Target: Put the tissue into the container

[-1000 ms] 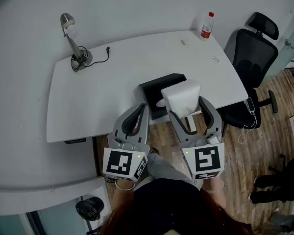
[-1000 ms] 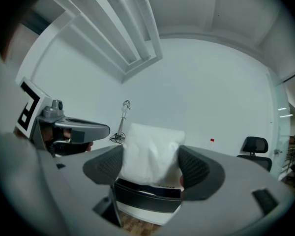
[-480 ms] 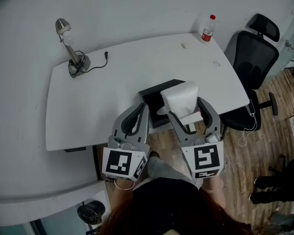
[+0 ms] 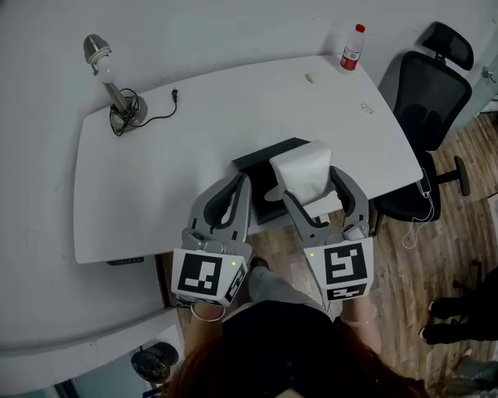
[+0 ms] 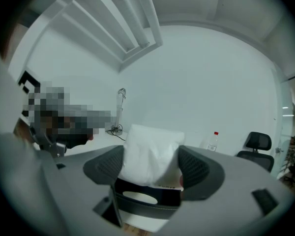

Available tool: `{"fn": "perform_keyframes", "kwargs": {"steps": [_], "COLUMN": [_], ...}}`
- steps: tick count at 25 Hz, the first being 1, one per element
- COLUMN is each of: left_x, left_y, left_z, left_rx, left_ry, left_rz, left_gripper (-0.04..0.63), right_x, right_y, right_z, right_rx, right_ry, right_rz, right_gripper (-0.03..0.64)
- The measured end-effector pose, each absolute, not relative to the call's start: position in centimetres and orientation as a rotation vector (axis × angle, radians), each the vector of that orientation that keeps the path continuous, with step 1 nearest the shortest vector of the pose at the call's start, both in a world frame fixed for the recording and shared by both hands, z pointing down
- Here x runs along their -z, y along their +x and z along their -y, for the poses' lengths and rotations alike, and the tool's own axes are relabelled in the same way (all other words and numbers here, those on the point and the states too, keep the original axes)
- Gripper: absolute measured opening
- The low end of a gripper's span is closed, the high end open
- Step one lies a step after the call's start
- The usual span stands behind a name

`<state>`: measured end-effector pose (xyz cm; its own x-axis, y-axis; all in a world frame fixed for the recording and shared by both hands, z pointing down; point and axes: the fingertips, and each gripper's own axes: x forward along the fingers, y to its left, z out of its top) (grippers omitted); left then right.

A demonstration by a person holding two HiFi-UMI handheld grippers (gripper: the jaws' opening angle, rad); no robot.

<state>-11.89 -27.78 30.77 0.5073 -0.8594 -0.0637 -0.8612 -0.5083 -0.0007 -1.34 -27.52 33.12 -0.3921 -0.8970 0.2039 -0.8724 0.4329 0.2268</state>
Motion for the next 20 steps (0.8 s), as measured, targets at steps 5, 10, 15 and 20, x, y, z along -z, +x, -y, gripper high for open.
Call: {"fn": "perform_keyframes", "kwargs": {"steps": [5, 10, 15, 20], "left_x": [-31.1, -31.8, -32.5, -33.4], "left_y": [-12.3, -12.4, -12.7, -12.7], "left_z": [28.8, 29.7, 30.5, 31.2], "left_rx": [-0.07, -0.054, -0.037, -0.021], "left_ry": [-2.701, -2.715, -2.731, -2.749], "left_rz": [-1.552, -1.562, -1.57, -1.571], "left_gripper": [0.032, 0.032, 0.032, 0.032], "right_x": [-34.0, -35.1, -36.4, -37.8], "right_y": [-1.6, -1.8, -2.2, -2.4], "right_z": [28.5, 29.2, 30.0, 30.6], "right_rx": [0.099, 0.066, 0.03, -0.011], "right_ry": [1.508, 1.482, 1.451, 1.421], "right_rz": [2.378, 2.364, 2.345, 2.327], "right_gripper": [0.368, 0.367, 0.365, 0.362]}}
